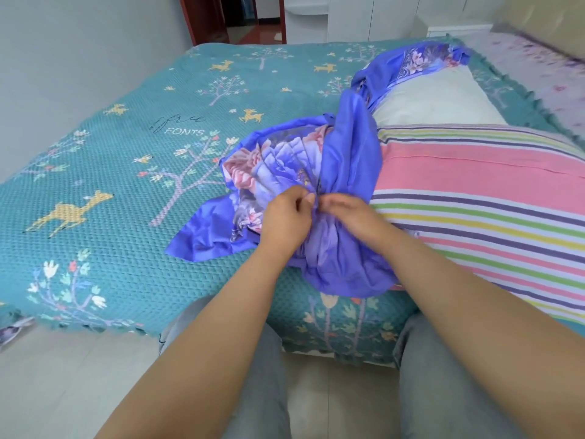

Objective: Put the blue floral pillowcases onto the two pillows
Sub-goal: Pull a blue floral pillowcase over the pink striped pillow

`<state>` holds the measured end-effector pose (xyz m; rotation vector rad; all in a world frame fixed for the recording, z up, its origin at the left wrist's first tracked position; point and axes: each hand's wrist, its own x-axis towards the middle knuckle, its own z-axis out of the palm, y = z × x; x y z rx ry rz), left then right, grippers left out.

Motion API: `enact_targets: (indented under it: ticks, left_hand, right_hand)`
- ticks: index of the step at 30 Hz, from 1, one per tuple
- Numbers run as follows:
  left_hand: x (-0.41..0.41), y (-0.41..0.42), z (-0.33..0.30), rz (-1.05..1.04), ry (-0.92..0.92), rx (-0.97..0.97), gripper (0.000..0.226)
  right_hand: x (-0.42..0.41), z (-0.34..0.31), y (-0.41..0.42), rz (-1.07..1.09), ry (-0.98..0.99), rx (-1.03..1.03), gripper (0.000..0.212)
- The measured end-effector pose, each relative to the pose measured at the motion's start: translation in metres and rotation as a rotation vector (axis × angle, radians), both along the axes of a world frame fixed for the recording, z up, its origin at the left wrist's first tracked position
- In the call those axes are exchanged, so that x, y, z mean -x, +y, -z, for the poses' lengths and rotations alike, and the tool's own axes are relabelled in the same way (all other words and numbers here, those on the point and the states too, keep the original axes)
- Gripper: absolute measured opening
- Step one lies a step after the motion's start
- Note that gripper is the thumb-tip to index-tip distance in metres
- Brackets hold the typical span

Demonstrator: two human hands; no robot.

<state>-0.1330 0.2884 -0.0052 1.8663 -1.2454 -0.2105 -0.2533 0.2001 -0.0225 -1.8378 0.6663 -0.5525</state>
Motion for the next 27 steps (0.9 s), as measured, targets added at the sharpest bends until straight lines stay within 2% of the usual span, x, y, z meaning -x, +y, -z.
enact_targets:
  ticks: [1,2,4,6,8,10,13,15,18,21,22,24,25,27]
  left_hand:
    - [-0.002,0.003,0.002,0.010,0.030,-0.028,0.015]
    - [-0.002,0.006,0.005,0.020,0.033,-0.056,0.013]
    - [0.005,0.011,0.010,0.042,-0.008,-0.095,0.011]
    - [0.010,0.013,0.013,0.064,-0.021,-0.116,0.017]
    - [0.006,0.017,0.010,0.066,0.015,-0.124,0.014]
    - [-0.007,0.023,0.007,-0.027,0.054,-0.091,0.012]
    - [-0.029,0.032,0.005,-0.288,-0.117,-0.123,0.038]
    - [-0.031,0.032,0.002,-0.357,-0.220,-0.210,0.047]
    - [-0.020,0.027,-0.002,-0.320,-0.344,-0.279,0.033]
    - [-0.011,0.024,-0.004,-0.319,-0.389,-0.169,0.019]
    - [-0.007,0.024,-0.006,-0.323,-0.369,-0.097,0.019]
    - [0.006,0.019,-0.010,-0.312,-0.243,0.011,0.019]
    - [0.015,0.017,-0.011,-0.294,-0.149,0.042,0.019]
    - [0.030,0.014,-0.005,-0.228,0.027,0.080,0.018]
  right_hand:
    - [-0.003,-0.007,0.000,0.094,-0.054,-0.149,0.023]
    - [-0.008,-0.013,0.001,0.147,-0.036,-0.183,0.030]
    - [-0.019,-0.018,0.006,0.164,0.155,0.050,0.045]
    - [-0.029,-0.017,0.008,0.198,0.245,0.182,0.044]
    - [-0.035,-0.016,0.003,0.251,0.111,0.110,0.034]
    - [-0.037,-0.015,0.003,0.333,-0.045,-0.042,0.026]
    - [-0.039,-0.009,0.004,0.421,-0.158,-0.338,0.030]
    - [-0.039,-0.004,0.001,0.394,-0.212,-0.483,0.029]
    - [-0.035,-0.003,0.001,0.331,-0.246,-0.508,0.027]
    - [-0.030,-0.002,0.007,0.243,-0.198,-0.310,0.021]
    - [-0.029,-0.004,0.011,0.214,-0.142,-0.232,0.024]
    - [-0.030,-0.004,0.017,0.189,-0.044,-0.207,0.044]
    - [-0.032,-0.004,0.016,0.193,0.000,-0.253,0.051]
    - [-0.031,-0.007,0.011,0.172,0.016,-0.425,0.052]
